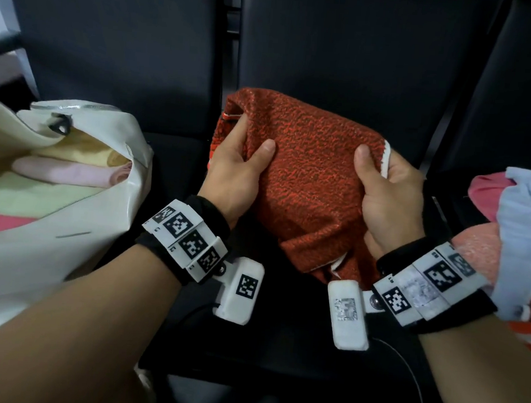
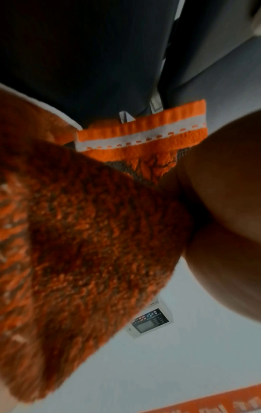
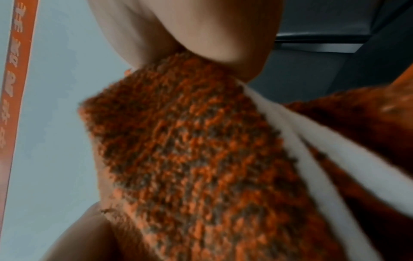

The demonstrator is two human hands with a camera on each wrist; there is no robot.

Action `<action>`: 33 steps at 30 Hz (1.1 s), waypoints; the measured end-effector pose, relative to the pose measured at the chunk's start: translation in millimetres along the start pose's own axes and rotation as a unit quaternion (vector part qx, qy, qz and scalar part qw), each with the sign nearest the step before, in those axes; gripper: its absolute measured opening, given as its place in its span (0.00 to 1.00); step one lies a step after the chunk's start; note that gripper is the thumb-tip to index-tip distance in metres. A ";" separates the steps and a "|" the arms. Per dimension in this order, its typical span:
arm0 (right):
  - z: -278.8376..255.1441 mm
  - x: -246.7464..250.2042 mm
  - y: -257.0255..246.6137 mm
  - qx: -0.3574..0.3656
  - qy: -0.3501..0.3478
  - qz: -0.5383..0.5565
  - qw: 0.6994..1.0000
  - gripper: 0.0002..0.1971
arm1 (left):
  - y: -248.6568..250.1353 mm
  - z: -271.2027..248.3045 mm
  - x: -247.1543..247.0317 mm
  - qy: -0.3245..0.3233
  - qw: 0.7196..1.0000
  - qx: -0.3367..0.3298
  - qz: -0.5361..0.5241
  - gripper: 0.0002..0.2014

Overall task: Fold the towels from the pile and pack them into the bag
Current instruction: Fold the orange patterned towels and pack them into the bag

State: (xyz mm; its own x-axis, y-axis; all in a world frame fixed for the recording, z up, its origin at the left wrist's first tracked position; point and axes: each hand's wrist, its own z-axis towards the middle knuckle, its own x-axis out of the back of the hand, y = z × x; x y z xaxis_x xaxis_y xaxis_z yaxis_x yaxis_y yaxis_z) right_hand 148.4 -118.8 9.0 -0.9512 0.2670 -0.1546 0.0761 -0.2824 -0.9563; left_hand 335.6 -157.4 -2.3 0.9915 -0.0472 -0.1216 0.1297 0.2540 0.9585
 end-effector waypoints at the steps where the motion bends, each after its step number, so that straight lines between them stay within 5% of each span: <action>1: -0.5 -0.5 0.1 -0.003 -0.007 -0.002 1.000 0.07 | 0.9 0.2 -0.3 0.006 1.000 -0.007 0.006 0.18; 6: -5.6 1.0 -2.8 -0.070 -0.133 0.069 0.986 0.16 | 0.8 4.1 1.4 0.031 0.999 -0.017 0.021 0.10; 11: -10.5 1.3 1.5 -0.121 -0.265 0.059 0.955 0.23 | 2.4 4.0 3.1 0.035 0.996 0.013 -0.079 0.15; 17: -8.3 -6.3 4.3 -0.080 -0.171 0.103 0.977 0.12 | 7.6 -1.8 0.5 -0.039 0.987 0.035 -0.154 0.19; 24: -5.1 -9.2 -1.8 -0.054 -0.077 0.119 0.988 0.08 | -0.4 -9.4 -0.3 -0.166 0.979 0.097 -0.073 0.16; 29: -6.2 -8.2 -5.1 -0.064 -0.078 0.175 0.980 0.11 | 0.5 -10.6 -2.9 -0.121 0.987 0.093 -0.053 0.15; 33: -12.0 -7.7 -0.1 -0.051 -0.198 0.171 0.964 0.28 | 4.4 -8.9 -5.3 -0.050 0.993 0.056 -0.094 0.09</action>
State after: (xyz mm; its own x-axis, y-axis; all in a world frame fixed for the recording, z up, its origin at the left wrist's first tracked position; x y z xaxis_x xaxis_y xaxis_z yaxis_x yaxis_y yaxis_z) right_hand 159.3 -109.7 7.3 -0.9035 -0.2044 -0.3766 0.4146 -0.1947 -0.8890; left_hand 331.0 -147.4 0.3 0.9430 -0.1800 -0.2800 0.3039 0.1225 0.9448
